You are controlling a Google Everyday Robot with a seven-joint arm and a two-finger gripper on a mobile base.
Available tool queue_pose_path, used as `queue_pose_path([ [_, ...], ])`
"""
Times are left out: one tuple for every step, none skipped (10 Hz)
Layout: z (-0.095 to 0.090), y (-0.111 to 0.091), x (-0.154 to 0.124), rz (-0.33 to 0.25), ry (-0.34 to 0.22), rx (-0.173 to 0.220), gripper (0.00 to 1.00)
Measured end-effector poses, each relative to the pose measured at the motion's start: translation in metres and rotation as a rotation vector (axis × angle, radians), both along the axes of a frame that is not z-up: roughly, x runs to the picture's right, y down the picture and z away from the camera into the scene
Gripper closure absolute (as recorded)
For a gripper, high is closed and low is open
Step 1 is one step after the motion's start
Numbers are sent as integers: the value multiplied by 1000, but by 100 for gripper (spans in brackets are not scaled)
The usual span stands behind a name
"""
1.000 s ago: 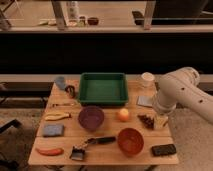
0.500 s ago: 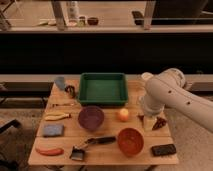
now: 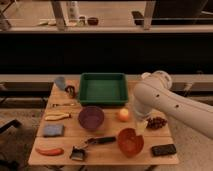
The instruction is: Place brush in paper cup
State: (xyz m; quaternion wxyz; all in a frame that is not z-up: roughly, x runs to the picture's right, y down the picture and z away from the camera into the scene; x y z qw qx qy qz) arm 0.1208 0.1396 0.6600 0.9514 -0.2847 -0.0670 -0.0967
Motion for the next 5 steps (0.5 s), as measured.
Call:
queue_pose_path([
  [-3,4,-13,-17,-11,0,20],
  [-4,9,-22,-23,-22,-4,20],
  [-3,12,-32,-29,-35,-5,20],
  [-4,14,-39,-34,-44,-6,20],
  [-3,11,-48,-38,-45,0,20],
])
